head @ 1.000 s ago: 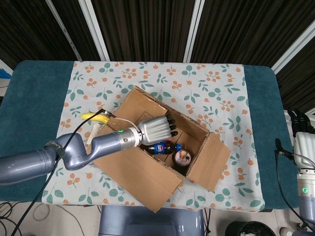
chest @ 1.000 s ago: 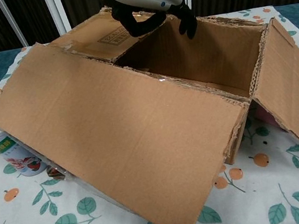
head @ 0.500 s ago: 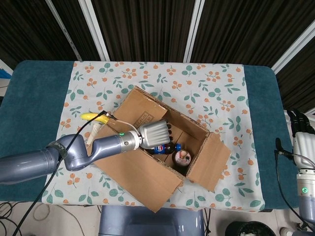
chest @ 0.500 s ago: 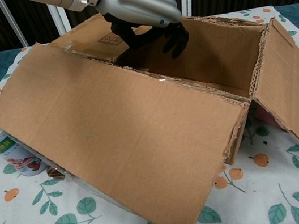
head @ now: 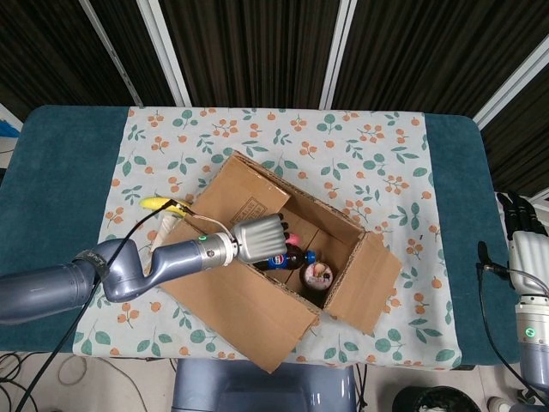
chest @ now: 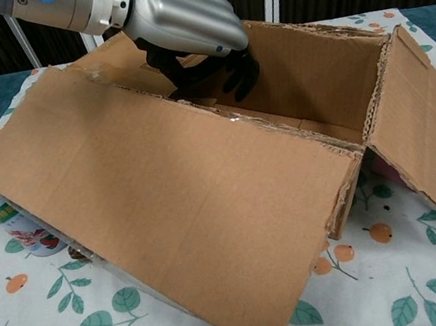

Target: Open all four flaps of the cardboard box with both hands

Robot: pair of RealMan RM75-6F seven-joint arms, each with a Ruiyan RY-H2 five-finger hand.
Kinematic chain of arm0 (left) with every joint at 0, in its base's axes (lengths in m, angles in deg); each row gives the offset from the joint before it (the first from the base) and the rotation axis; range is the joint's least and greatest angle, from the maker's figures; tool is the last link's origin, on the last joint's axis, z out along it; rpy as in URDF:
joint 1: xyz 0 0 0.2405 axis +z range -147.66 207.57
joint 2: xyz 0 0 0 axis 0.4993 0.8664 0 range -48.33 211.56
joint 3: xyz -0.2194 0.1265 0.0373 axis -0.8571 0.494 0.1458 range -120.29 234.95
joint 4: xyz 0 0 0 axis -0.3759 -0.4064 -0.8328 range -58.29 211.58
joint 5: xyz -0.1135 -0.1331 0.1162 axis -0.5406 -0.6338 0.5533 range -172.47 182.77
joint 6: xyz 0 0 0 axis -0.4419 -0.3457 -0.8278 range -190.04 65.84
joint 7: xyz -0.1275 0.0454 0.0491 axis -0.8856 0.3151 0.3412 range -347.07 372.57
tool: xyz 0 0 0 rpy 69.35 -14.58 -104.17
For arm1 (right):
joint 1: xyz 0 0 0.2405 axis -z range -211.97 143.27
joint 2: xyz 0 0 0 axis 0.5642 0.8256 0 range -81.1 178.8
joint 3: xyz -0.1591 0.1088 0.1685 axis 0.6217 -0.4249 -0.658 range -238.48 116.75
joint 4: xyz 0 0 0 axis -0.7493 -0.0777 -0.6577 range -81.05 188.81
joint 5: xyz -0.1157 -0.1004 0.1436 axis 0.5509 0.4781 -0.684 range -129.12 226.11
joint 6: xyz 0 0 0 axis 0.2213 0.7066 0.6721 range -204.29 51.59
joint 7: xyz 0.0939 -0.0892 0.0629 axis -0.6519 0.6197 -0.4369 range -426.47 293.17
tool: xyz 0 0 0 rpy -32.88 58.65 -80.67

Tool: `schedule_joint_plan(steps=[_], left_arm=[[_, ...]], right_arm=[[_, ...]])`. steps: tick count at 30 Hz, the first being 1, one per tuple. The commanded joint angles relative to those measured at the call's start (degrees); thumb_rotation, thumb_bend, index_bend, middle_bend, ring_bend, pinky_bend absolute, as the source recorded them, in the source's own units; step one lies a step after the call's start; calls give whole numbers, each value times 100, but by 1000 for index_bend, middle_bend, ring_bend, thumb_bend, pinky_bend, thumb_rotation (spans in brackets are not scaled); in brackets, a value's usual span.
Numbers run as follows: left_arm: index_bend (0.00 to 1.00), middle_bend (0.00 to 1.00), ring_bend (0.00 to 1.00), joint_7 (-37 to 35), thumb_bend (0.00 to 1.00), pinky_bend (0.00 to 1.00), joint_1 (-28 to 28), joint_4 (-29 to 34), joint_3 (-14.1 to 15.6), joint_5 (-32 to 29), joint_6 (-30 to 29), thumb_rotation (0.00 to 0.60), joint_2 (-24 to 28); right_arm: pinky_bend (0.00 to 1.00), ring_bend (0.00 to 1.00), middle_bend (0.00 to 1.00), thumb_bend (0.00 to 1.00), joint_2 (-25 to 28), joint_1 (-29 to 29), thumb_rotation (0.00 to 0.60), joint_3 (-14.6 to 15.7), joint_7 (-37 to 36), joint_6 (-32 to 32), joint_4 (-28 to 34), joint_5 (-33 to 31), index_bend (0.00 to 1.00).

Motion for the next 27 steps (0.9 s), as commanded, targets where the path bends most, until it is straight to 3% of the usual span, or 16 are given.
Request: schedule_joint_plan(steps=[1,12,17,27], left_arm=[[329,354,269,5,953,346,43,-52,-1,-6,-157,600,-114],[363,398,294,35,954,369,-19,-111,86,-57,-111,600,-243],[423,479,364,117,968,407,-1,-126,98,-84,-150,600,-94],[433,486,369,233,988,408,27,54,-88,-227,-356,600,365]], right_arm=[[225,39,0,484,4,7,600,-8,-9,-9,0,0,0],[225,39,0,490,11,29,600,-50,-66,-43,-5,-3,0],[225,40,0,499,3,33,600,-52,-86,-68,-18,10,0],[226,40,0,505,-62,31,600,-6,-89,-94,-4,137,0]])
